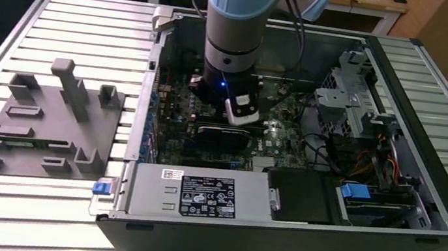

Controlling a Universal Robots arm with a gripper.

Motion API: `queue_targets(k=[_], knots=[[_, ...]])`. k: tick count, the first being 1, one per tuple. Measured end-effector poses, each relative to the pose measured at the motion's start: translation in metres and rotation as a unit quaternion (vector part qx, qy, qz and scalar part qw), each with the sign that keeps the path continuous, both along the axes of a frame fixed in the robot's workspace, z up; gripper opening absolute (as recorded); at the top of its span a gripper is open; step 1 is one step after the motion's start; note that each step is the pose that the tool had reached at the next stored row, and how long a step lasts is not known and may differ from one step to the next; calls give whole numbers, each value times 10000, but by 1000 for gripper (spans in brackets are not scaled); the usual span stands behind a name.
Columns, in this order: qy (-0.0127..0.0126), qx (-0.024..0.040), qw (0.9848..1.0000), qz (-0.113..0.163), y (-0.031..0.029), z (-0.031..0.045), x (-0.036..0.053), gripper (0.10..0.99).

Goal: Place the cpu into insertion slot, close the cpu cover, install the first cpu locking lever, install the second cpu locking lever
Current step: 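Install the second cpu locking lever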

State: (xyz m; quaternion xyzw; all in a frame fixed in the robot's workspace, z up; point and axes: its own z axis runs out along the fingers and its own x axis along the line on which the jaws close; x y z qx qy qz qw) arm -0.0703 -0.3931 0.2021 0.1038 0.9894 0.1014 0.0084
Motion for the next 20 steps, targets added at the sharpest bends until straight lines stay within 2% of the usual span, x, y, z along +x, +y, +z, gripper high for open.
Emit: queue_targets(k=[3, 10, 20], knots=[[0, 77, 10000, 47, -12, -25, -11, 102], [0, 340, 9994, 108, -42, -72, -43, 102], [-2, 525, 9985, 144, -112, -131, -90, 102]])
